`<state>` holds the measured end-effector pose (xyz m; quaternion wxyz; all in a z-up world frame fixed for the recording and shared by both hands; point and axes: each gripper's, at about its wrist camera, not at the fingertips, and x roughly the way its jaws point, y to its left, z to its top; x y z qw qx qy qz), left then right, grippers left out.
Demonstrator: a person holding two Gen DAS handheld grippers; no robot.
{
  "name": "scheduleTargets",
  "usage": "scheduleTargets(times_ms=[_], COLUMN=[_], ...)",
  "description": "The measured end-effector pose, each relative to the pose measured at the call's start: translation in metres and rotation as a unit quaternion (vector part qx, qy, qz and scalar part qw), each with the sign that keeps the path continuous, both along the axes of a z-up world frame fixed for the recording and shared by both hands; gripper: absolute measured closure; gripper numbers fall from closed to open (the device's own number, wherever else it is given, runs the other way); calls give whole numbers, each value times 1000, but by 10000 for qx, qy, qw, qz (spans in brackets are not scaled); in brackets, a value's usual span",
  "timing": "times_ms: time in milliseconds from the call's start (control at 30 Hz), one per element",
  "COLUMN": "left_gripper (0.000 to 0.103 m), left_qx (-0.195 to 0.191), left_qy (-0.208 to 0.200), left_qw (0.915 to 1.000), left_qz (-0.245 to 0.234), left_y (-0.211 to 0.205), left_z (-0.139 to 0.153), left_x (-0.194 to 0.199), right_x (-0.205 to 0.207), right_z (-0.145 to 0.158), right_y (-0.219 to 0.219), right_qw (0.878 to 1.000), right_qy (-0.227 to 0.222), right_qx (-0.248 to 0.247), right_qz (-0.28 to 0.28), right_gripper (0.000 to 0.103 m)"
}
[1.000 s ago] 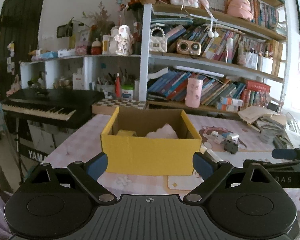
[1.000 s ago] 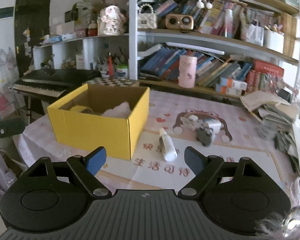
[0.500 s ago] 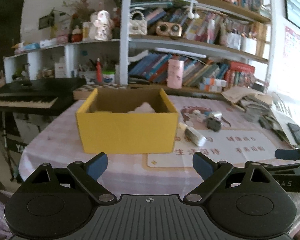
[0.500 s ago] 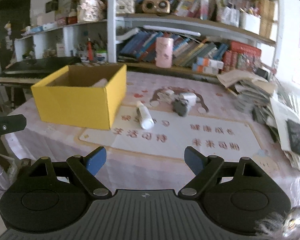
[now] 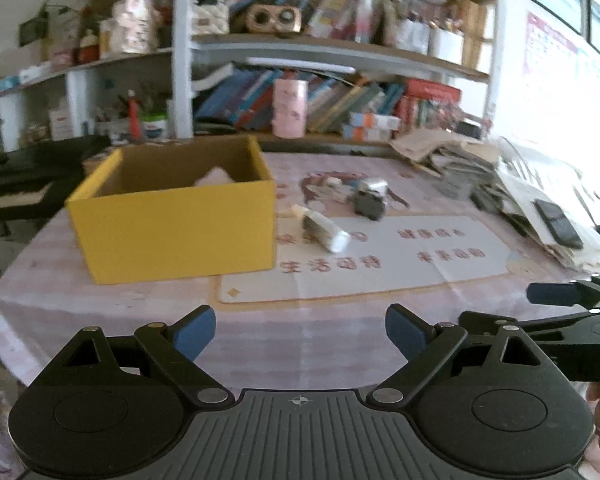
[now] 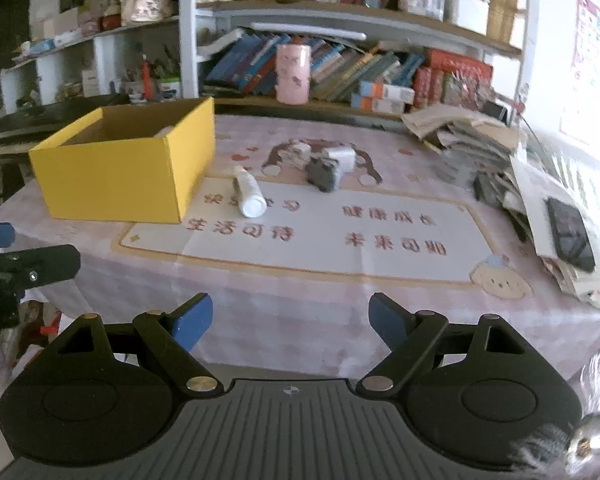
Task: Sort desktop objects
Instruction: 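Withdraw both tools from the box toward the spray bottle and toy truck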
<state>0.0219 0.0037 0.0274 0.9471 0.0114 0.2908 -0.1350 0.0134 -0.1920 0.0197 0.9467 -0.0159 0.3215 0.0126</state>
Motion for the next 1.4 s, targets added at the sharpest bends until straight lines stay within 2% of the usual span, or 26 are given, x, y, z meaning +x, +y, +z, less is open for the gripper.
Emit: scheduleTargets(times_ms=[433,833,1167,1400], left_gripper=[9,9,9,9], left_qx=[10,43,98,127], left_qy=[356,445,543,520], left_qw=[9987,9970,9969,9981], left_qz=[-376,-629,-552,-303], left_y=[-34,-65,-92,-112], left_z=[-14,-21,-25,-25], left_x=[27,57,96,123], right_x=[21,46,90,125], right_z=[-5,-10,-11,-11], right_y=[-31,-56,-85,-106], right_qw=[9993,9988,9986,9987], right_qy=[218,348,452,504], right_qx=[78,15,-4,-18], right_qz=[-291,-346,-287,-63], right_gripper=[19,19,19,19])
